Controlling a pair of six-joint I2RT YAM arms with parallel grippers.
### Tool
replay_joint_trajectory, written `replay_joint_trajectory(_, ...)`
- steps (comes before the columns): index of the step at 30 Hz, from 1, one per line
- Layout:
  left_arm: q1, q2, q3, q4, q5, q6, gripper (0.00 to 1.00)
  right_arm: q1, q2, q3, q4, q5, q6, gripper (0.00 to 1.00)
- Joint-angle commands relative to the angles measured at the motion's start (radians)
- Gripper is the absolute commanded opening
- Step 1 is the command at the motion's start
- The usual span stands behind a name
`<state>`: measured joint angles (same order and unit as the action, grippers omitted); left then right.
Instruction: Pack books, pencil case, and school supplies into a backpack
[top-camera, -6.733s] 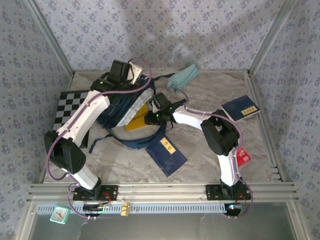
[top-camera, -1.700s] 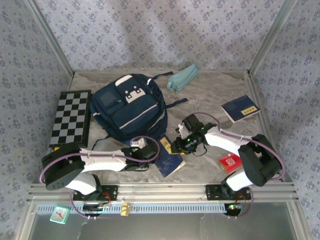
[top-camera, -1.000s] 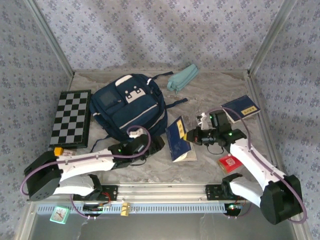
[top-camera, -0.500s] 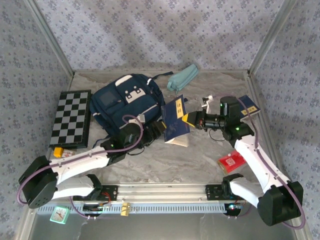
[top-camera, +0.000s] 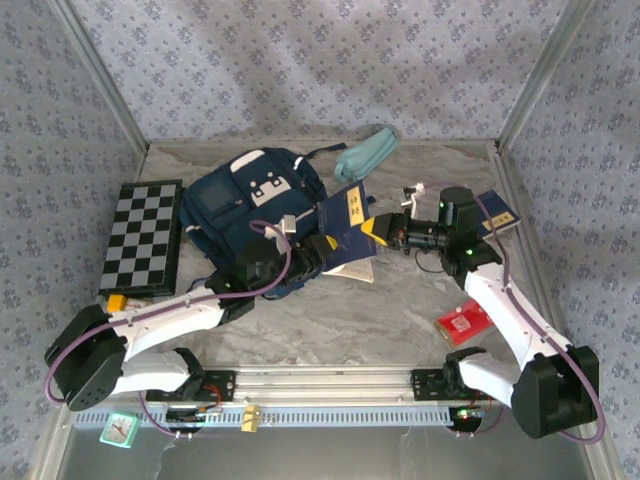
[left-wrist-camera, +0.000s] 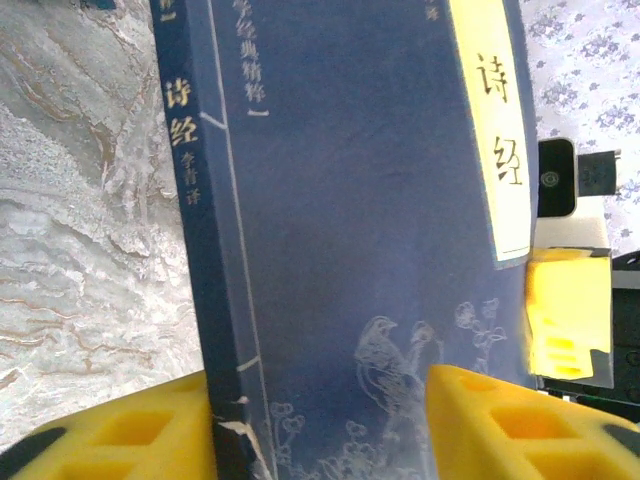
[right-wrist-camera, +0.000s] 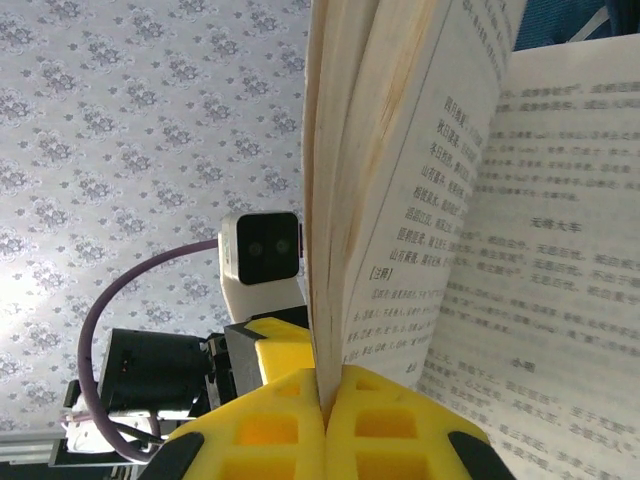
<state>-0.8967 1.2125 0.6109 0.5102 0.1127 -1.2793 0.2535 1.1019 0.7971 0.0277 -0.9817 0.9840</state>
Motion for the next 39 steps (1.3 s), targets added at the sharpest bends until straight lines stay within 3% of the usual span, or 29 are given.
replay_joint_trajectory(1,-0.003,-0.007,0.039,0.114,0.034,0.000,0.44,0.000,0.010,-0.026,-0.009,-0.033,-0.036,0.00)
replay_joint_trajectory(5,-0.005,0.002,0.018,0.199,0.032,-0.034,0.37,-0.017,0.023,-0.049,-0.024,-0.029,-0.041,0.00)
replay_joint_trajectory(14,-0.004,0.013,0.036,0.173,0.038,-0.030,0.10,-0.026,0.041,-0.069,-0.016,-0.029,-0.044,0.02)
replay_joint_trajectory(17,-0.004,0.015,0.052,0.160,0.038,-0.021,0.03,-0.035,0.038,-0.067,-0.081,-0.024,-0.088,0.27)
replay_joint_trajectory(21,-0.004,0.020,0.069,0.198,0.043,-0.035,0.00,-0.058,0.029,-0.096,-0.077,-0.017,-0.067,0.73)
replay_joint_trajectory(24,-0.007,0.035,0.090,0.197,0.048,-0.031,0.00,-0.036,0.053,-0.083,-0.028,-0.061,-0.034,0.89)
replay_joint_trajectory(30,-0.003,0.049,0.097,0.133,0.021,0.010,0.00,-0.001,0.036,-0.076,0.166,-0.102,0.132,0.86)
replay_joint_trajectory(34,0.012,0.025,0.082,0.047,-0.011,0.042,0.00,-0.020,-0.027,-0.070,0.138,-0.089,0.123,0.72)
replay_joint_trajectory(39,0.011,0.024,0.075,0.025,-0.014,0.050,0.00,-0.018,-0.029,-0.043,0.039,-0.071,0.043,0.45)
